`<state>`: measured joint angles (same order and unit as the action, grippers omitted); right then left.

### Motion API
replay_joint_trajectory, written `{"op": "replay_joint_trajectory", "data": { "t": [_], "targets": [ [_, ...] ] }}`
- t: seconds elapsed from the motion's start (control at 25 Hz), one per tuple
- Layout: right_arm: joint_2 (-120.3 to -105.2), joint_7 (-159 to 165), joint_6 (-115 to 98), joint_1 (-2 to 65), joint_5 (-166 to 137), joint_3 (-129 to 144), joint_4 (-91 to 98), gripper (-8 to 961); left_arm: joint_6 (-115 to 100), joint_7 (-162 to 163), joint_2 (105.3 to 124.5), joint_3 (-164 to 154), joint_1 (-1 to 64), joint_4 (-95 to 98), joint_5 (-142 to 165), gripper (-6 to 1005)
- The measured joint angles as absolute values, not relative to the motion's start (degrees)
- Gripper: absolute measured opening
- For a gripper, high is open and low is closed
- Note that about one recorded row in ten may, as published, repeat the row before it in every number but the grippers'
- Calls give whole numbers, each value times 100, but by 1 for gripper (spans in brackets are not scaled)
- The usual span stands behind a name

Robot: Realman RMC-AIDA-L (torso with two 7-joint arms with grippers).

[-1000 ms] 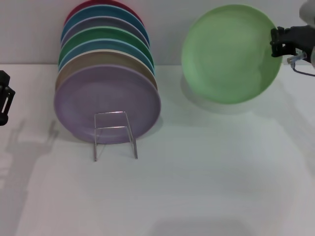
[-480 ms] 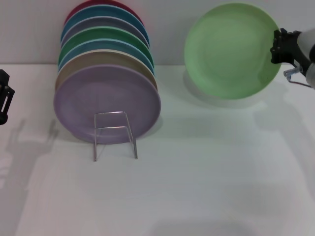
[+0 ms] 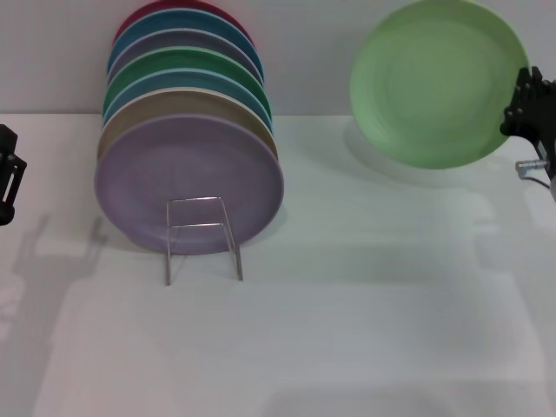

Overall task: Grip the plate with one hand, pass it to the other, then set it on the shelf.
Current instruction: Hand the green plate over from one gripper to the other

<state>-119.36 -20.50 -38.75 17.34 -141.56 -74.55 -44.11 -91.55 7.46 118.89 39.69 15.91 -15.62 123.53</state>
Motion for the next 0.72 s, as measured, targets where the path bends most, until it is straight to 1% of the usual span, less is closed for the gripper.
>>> {"op": "replay_joint_trajectory", "data": {
  "t": [0.2,0.32,0.48,0.72],
  "targets": [
    [-11931,-1298,-5082,1927,-14201,-7011,-3382,20,-9330,1067,11893,3839,1471,-1569,12357,753],
    [-11944,-1113,-5625,1951,-14202,-6859,-3084,20,-9515,1125,11892,3628,1381,-1574,12360,750],
    [-11956,-1070,-6228,1683,-14165,-6484,-3064,20,-9826,1077,11894,3054,1285,-1574,12358,746],
    [-11963,-1116,-6749,1290,-14159,-5864,-3182,20,-9868,977,11899,2509,1308,-1575,12359,740]
  ]
}}
